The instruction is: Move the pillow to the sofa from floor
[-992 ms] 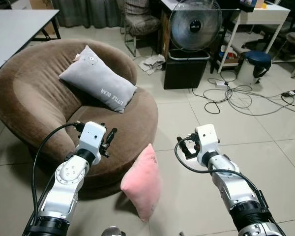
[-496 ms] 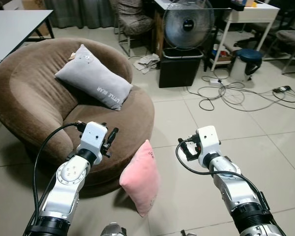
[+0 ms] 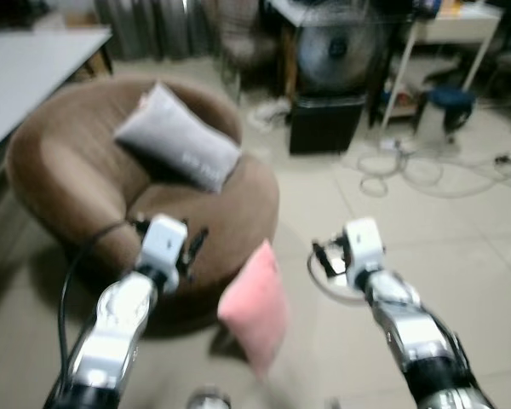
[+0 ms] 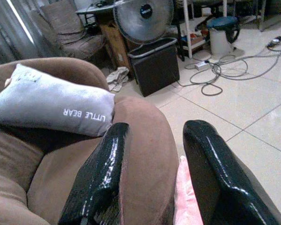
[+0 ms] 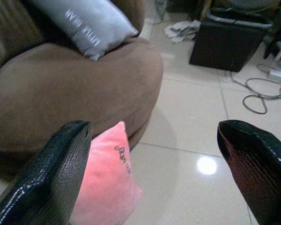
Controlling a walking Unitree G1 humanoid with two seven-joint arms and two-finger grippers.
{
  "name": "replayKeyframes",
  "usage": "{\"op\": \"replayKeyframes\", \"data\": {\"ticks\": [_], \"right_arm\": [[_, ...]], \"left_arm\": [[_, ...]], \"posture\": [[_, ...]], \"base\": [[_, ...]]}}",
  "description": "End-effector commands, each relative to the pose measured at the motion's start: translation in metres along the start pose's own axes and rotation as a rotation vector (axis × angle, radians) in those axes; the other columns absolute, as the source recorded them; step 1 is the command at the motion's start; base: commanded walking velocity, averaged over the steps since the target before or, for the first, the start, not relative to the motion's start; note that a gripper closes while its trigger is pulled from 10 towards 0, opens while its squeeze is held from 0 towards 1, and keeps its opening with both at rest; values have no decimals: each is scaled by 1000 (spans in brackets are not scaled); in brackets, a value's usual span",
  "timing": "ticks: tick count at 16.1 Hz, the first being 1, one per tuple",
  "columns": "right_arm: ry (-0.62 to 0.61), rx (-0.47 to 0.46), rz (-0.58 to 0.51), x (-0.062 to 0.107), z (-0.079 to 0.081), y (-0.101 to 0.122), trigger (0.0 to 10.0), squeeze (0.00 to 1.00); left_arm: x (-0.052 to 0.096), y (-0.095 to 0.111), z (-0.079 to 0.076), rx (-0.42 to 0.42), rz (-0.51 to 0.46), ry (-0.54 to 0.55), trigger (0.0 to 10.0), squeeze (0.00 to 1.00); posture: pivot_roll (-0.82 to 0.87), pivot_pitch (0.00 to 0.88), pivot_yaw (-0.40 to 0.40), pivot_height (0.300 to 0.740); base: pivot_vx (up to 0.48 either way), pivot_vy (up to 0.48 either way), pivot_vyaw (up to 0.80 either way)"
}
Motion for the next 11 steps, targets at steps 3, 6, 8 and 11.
{"op": "replayKeyframes", "data": {"ticks": [3, 6, 8, 11], "right_arm": [[-1, 0, -8, -1, 0, 4, 10000, 0], [-5, -1, -12, -2, 0, 6, 10000, 0], [-8, -4, -14, -3, -1, 6, 10000, 0], [11, 33, -24, -2, 2, 7, 10000, 0]], "left_arm": [[-2, 5, 4, -11, -13, 4, 10000, 0], [-4, 7, 4, -15, -17, 8, 10000, 0], [-4, 7, 5, -16, -18, 10, 10000, 0], [-4, 7, 6, -18, -19, 12, 10000, 0]], "posture": [[115, 0, 9, 687], [116, 0, 11, 687], [116, 0, 11, 687], [119, 0, 11, 687]], "base": [[315, 0, 0], [316, 0, 0], [319, 0, 0], [321, 0, 267]]}}
Point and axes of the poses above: a point about 5 cm out from each wrist's last joint towards the gripper, its own x axis pointing back from the gripper into the wrist, its own y axis along the axis of the wrist's last joint, z = x × y, the point moved 1 cm from there along -x, pointing out of the wrist towards the gripper, and after that the axes turned 11 degrees about x, right-handed, at the moved point
